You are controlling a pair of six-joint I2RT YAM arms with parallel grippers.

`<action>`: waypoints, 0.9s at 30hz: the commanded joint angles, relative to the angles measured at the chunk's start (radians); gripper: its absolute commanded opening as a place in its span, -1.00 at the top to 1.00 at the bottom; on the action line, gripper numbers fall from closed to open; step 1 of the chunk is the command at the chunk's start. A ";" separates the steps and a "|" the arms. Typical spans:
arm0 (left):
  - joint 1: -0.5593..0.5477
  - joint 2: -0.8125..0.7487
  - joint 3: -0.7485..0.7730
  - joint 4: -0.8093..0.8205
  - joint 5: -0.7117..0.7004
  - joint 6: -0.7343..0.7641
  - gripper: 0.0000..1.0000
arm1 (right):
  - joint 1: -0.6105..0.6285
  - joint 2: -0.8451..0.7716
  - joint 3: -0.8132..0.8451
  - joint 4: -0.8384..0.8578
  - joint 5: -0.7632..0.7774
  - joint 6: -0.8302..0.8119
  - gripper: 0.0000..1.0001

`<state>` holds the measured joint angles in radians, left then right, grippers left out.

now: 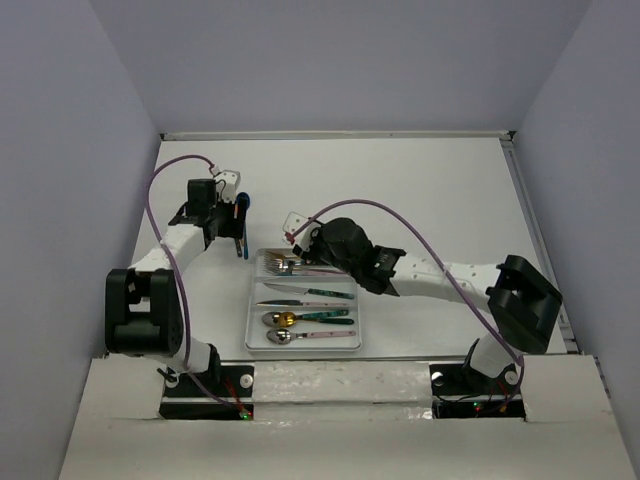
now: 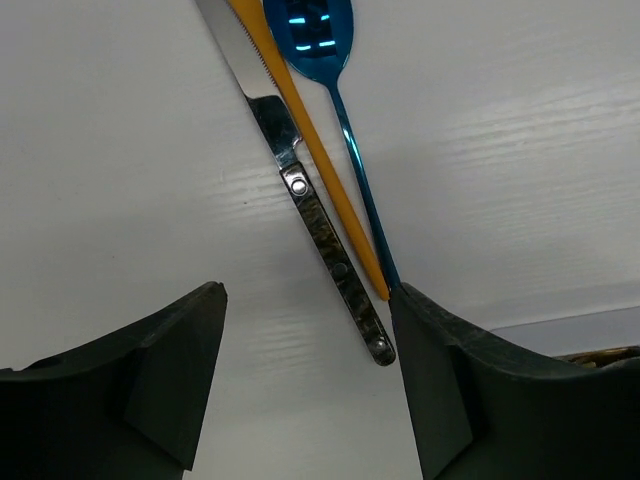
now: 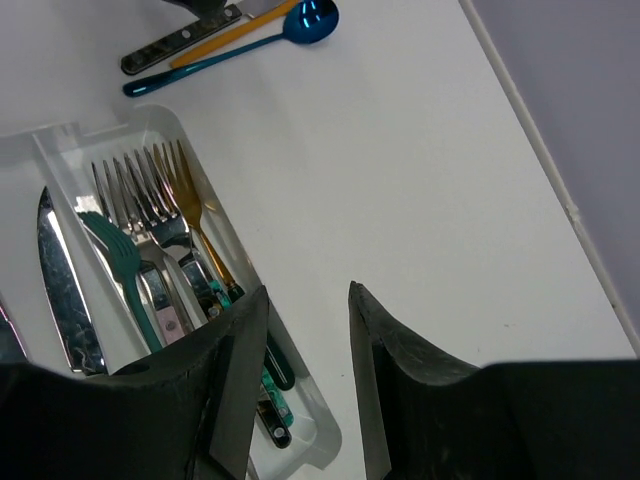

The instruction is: Sort the eating utensils into containers

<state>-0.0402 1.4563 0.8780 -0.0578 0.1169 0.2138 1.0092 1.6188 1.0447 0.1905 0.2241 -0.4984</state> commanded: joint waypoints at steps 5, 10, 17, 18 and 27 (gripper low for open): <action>-0.004 0.147 0.110 0.042 -0.065 -0.047 -0.46 | 0.008 -0.025 -0.051 0.104 0.017 0.096 0.14; -0.004 0.239 0.141 0.049 -0.082 -0.056 -0.33 | 0.008 -0.036 -0.063 0.099 0.004 0.112 0.15; -0.003 0.309 0.176 0.078 -0.085 -0.080 -0.18 | 0.008 -0.036 -0.074 0.096 0.021 0.113 0.16; -0.003 0.321 0.176 0.079 -0.091 -0.080 -0.14 | 0.008 -0.037 -0.078 0.095 0.020 0.113 0.16; 0.005 0.334 0.142 0.081 -0.106 -0.057 0.15 | 0.008 -0.045 -0.083 0.095 0.032 0.103 0.16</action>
<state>-0.0437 1.8000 1.0271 0.0181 0.0296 0.1444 1.0092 1.5990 0.9649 0.2375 0.2379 -0.3996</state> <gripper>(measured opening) 0.433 0.424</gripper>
